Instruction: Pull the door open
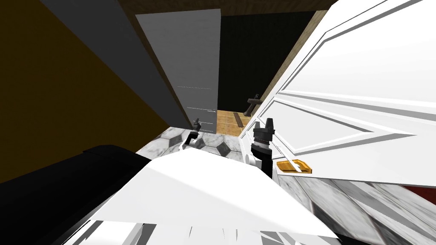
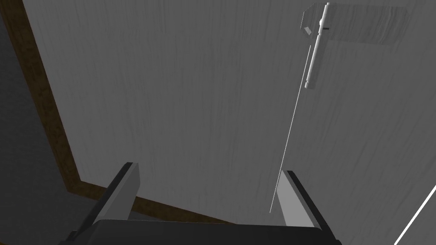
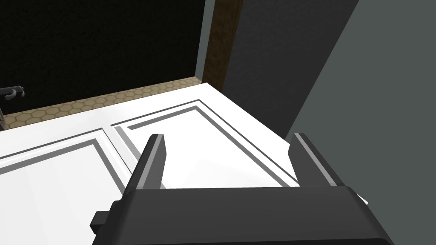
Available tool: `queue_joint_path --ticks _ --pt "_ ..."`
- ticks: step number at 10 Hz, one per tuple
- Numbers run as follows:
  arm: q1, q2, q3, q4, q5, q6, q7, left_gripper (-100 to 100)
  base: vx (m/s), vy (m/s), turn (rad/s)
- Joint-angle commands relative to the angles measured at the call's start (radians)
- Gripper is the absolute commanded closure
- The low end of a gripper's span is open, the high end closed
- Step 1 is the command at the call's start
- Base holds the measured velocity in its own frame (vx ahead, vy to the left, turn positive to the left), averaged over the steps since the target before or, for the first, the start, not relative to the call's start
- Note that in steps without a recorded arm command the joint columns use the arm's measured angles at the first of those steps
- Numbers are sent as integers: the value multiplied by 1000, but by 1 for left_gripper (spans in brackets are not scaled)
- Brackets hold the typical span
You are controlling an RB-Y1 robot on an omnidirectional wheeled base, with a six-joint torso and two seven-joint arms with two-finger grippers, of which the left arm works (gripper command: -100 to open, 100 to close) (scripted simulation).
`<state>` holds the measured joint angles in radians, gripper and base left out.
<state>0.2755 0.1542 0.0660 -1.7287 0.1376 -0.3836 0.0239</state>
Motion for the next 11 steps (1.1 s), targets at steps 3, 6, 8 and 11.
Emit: queue_joint_path --ticks 3,6,8,11 --pt "-40 19 11 81 5 21 14 -100 147 -2 -56" --pt "-65 30 18 135 8 31 23 -100 94 -17 -43" --pt "-90 41 24 187 11 40 31 -100 142 -5 -59" --pt "-112 50 30 235 14 49 39 -100 111 7 -34"
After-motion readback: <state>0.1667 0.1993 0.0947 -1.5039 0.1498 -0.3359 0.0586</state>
